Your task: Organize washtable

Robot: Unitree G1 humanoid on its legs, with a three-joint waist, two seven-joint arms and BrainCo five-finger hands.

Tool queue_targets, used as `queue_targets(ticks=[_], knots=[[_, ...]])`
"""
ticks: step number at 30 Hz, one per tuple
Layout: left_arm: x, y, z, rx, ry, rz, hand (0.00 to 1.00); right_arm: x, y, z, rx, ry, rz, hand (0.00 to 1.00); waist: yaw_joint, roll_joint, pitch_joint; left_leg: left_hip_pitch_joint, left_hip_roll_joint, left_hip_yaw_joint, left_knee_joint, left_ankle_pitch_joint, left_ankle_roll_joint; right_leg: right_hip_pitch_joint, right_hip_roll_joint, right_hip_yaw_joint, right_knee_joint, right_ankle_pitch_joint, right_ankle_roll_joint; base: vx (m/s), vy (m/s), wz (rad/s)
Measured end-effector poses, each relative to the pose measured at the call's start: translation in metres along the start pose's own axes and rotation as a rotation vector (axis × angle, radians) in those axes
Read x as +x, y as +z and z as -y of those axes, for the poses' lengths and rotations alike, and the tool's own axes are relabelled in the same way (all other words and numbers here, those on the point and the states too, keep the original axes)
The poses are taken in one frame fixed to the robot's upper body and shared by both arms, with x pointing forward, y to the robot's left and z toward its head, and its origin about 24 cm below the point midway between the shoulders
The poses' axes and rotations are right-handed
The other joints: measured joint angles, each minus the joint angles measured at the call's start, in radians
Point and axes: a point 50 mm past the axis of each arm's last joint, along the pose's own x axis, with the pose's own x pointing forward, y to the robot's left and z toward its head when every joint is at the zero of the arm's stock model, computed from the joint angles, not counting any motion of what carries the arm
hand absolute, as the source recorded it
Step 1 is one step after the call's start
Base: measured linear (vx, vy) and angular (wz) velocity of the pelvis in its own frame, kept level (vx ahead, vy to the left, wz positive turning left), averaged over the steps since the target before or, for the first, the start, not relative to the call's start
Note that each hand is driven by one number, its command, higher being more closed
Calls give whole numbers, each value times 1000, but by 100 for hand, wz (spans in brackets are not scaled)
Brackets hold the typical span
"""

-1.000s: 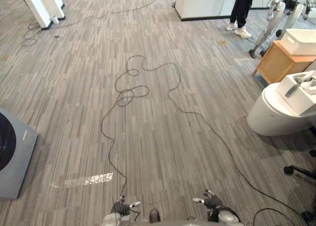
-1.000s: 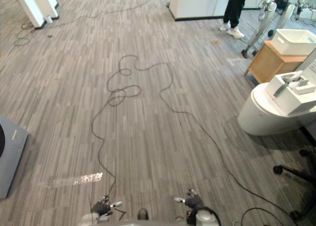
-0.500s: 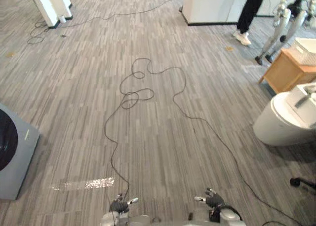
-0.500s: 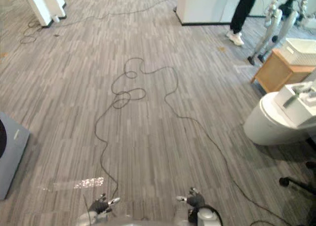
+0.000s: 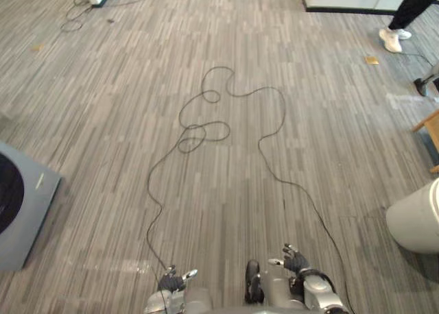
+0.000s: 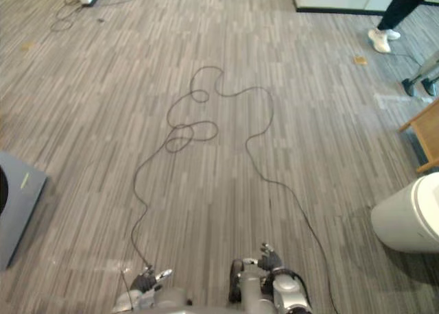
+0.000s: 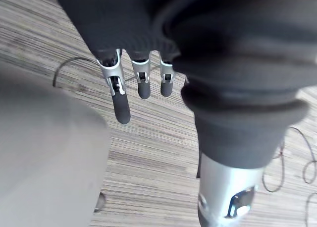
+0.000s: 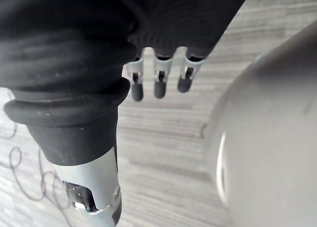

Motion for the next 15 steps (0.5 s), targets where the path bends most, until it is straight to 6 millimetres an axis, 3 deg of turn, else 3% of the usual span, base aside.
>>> queue_targets(ticks=[2, 4, 5, 6, 7, 8, 9, 10, 11, 12, 14, 15], knots=[[0, 9, -5, 5, 7, 49, 0, 0, 0, -11, 17, 21, 4, 0, 10, -34, 7, -100, -17, 50, 8, -13, 21, 133, -1, 36, -96, -36, 4, 439, -165, -10], [0, 12, -1, -10, 0, 64, 0, 1, 4, -11, 11, 22, 11, 0, 15, -26, 13, -212, -40, 63, -67, -39, 50, 193, 12, 55, -161, -46, 2, 435, -75, -19], [1, 16, 2, -21, -7, 79, 0, 1, 5, -10, 9, 19, 13, 0, 38, -16, 11, -270, -80, 63, -181, -43, 56, 227, 7, 73, -200, -46, 1, 382, 13, -37], [1, 18, 4, -21, -11, 87, 0, 1, 5, -10, 6, 19, 14, 0, 52, -22, 14, -290, -101, 64, -262, -39, 52, 243, 2, 84, -220, -48, 5, 399, 50, -49], [1, 20, 6, -25, -17, 98, 0, 2, 6, -10, -5, 21, 11, 0, 71, -21, 15, -311, -140, 69, -453, -13, 33, 280, -7, 104, -259, -57, 16, 330, 61, -42], [1, 20, 8, -30, -20, 98, 0, 3, 5, -10, -12, 24, 5, 0, 75, -18, 13, -320, -149, 73, -542, 17, 29, 299, -7, 113, -277, -64, 20, 438, 106, -46], [1, 21, 10, -40, -24, 101, 0, 3, 3, -10, -16, 25, -8, 0, 91, -13, 10, -327, -159, 75, -658, 84, 49, 336, -5, 126, -298, -85, 39, 478, 150, -45], [1, 22, 8, -49, -20, 110, 0, 3, -2, -12, -22, 30, -29, 0, 108, -32, 0, -323, -171, 75, -646, 162, 109, 363, -21, 141, -290, -121, 61, 645, 201, -46], [1, 22, 7, -50, -18, 110, 0, 2, -4, -14, -18, 34, -39, 0, 113, -41, -13, -324, -179, 77, -628, 179, 136, 366, -32, 145, -274, -140, 74, 729, 208, -44], [1, 22, 4, -53, -8, 111, 0, 1, -7, -19, -18, 44, -48, 0, 110, -68, -23, -316, -201, 81, -579, 168, 193, 341, -60, 152, -142, -174, 112, 672, 174, -26], [2, 23, -1, -47, 1, 108, 0, 0, -10, -21, -9, 45, -53, 0, 107, -94, -26, -276, -215, 89, -567, 109, 203, 252, -78, 161, 109, -179, 140, 609, 166, -3], [3, 23, -5, -38, 8, 100, 0, -1, -13, -22, 3, 46, -63, 0, 99, -111, -25, -236, -233, 81, -563, 70, 210, 190, -91, 168, 304, -139, 204, 643, 191, 42]])
